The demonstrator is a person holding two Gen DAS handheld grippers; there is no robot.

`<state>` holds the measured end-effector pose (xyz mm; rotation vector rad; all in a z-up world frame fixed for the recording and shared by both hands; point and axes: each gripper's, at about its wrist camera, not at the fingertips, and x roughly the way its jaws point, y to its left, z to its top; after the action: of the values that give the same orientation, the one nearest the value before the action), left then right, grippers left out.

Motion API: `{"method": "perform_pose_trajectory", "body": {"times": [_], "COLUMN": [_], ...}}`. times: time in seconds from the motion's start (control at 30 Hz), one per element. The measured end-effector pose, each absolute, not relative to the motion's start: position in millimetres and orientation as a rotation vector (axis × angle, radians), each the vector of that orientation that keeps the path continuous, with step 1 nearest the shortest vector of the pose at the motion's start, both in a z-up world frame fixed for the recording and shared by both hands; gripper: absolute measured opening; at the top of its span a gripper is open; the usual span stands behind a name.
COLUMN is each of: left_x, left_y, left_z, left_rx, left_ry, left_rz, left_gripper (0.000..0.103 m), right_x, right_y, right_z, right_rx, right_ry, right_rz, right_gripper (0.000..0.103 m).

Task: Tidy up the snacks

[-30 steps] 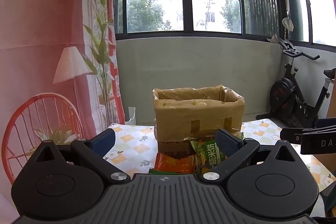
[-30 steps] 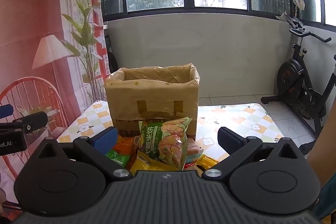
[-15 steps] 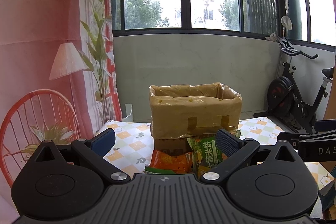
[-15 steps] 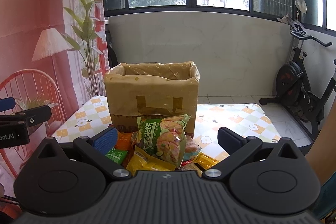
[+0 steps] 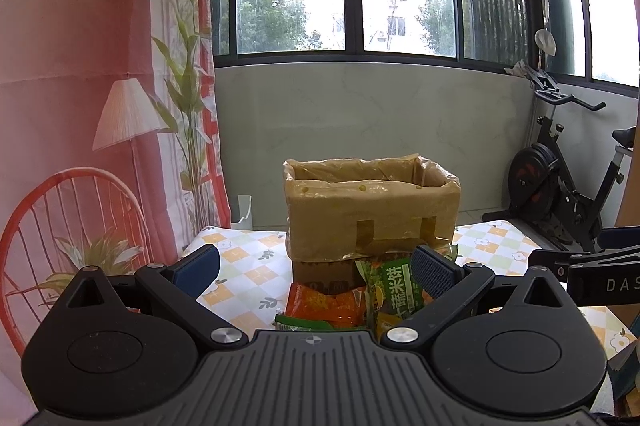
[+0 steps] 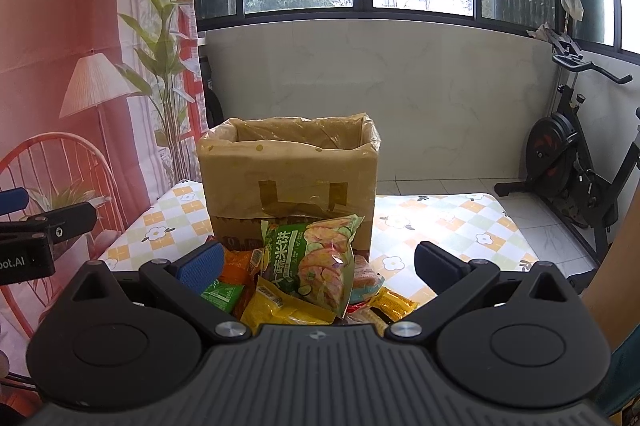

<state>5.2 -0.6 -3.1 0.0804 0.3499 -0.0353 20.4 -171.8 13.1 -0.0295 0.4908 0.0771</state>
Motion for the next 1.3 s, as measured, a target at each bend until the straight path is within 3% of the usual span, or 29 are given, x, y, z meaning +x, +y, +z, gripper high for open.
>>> {"method": "perform_pose_trajectory", "body": {"times": [1.3], "left_x": [8.0], "left_y": [-0.3], "left_z": [-6.0], "left_rx": [0.071], "left_ry": [0.366], "left_rz": [-0.039], "left_gripper": [0.103], "right_x": [20.9], "right_y": [-172.2], "right_z": [13.9], "right_rx": [-0.021], "right_ry": [0.49], "right_rz": [0.074], "right_gripper": [0.103]}}
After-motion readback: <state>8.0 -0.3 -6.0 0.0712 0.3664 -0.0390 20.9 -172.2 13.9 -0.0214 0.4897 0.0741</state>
